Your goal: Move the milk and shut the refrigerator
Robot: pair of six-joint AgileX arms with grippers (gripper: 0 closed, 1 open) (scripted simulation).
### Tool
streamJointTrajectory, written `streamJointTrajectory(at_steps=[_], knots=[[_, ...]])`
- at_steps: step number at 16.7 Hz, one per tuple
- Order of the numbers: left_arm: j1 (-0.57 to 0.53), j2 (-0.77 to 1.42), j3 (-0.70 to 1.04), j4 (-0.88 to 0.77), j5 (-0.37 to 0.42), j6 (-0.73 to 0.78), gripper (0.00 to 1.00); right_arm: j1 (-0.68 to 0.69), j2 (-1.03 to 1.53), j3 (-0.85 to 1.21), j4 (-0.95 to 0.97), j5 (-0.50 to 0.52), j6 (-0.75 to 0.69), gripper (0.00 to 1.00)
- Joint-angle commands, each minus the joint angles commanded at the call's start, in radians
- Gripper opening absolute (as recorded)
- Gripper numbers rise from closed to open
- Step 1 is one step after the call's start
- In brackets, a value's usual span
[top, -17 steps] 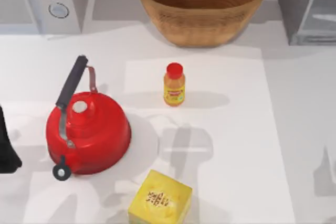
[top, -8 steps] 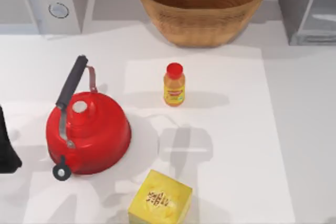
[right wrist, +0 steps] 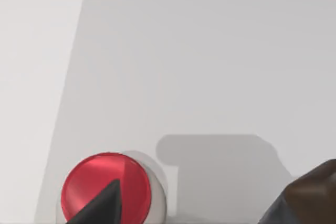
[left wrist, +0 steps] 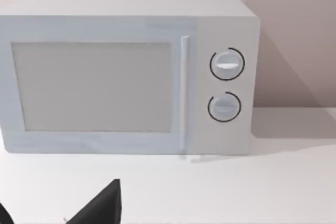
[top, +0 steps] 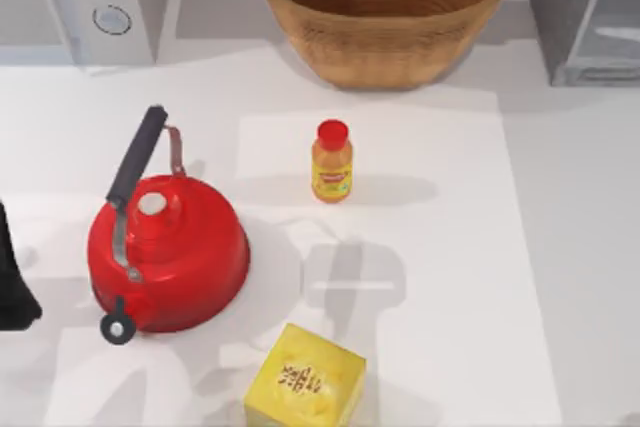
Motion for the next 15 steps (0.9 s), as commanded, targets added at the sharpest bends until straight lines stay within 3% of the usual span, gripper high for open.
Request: streamJointTrajectory(at_steps=[4, 7, 11, 15], knots=[[0.000, 0.000, 0.000, 0.000, 0.000, 0.000, 1.00, -0.062, 0.062, 0.040, 0.010, -0.054, -0.062, 1.00], [0.000, 0.000, 0.000, 0.000, 0.000, 0.000, 1.00, -0.219, 0.220, 0.129, 0.030, -0.170, -0.219, 1.00], [0.000, 0.000, 0.000, 0.000, 0.000, 0.000, 1.00, -0.560, 0.577, 0.284, 0.058, -0.366, -0.573, 1.00], [0.000, 0.000, 0.000, 0.000, 0.000, 0.000, 1.00, -0.976, 1.036, 0.438, 0.080, -0.559, -1.041, 1.00]])
